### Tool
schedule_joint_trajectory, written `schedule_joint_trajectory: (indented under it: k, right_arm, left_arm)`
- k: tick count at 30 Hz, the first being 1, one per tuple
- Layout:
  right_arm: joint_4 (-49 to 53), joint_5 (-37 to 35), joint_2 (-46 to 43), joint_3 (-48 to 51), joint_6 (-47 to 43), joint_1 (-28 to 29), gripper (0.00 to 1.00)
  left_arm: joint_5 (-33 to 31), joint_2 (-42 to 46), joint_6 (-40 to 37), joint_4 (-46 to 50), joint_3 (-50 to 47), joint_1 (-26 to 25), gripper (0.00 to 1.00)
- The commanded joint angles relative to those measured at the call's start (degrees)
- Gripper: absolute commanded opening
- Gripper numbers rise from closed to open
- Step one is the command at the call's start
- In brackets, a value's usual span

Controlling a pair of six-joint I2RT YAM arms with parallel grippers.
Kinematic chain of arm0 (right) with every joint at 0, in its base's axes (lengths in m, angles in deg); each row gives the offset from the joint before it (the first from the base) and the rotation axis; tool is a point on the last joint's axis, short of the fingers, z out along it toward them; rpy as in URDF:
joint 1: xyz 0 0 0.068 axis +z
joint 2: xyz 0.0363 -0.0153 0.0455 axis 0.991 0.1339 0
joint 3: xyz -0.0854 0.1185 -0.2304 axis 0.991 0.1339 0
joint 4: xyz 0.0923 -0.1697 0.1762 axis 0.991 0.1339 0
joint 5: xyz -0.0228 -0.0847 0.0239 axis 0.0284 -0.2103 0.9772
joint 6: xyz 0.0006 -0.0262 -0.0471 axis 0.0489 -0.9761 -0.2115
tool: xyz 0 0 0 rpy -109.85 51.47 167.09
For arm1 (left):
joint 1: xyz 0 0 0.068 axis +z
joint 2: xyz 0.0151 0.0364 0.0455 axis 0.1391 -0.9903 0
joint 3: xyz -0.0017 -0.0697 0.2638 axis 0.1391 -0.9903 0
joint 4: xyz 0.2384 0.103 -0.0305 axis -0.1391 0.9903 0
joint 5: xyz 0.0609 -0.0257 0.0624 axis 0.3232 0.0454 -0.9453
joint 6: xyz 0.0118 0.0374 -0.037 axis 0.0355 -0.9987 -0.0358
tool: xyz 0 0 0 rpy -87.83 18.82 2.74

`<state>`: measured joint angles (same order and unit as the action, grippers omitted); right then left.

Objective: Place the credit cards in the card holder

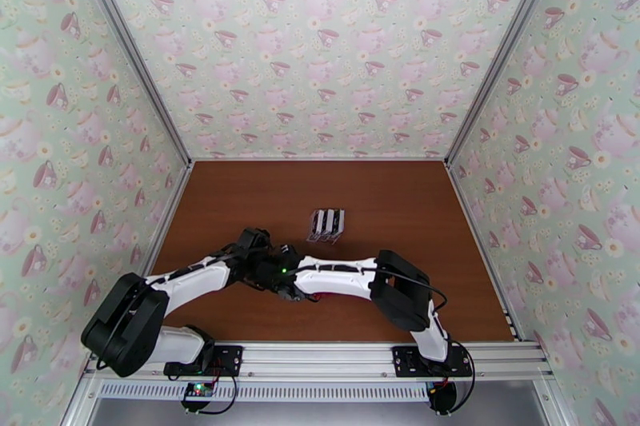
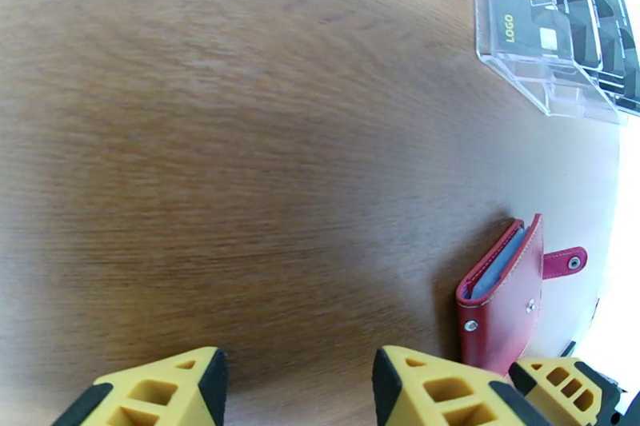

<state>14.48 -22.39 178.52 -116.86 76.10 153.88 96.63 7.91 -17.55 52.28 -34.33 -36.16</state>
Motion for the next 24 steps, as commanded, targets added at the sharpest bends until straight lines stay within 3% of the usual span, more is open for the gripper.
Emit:
schedule_joint_trajectory:
  k: [1,9,15,24]
  right_arm:
    - [-2.6,1.5,-3.0,1.2,-0.3,-0.7,0.33]
    - [-9.9,6.8,-15.2,11.5,-2.6,-7.9,0.34]
    - [-16.2,15.1,-23.2,20.0,-5.0,-16.1,0.35]
    - [-22.5,23.4,-28.4,28.9,-6.4,-25.2,0.35]
  left_arm:
    - [1.4,-1.2,1.4,-1.2,-0.6,-1.6,0.54]
    - [1.4,-3.7,3.3,-2.3,2.1,-6.7,0.55]
    - [1.1,-6.6,5.5,-3.9,4.5,-10.8,0.55]
    - [0.6,-12.9,7.7,-4.9,9.4,-16.4,0.55]
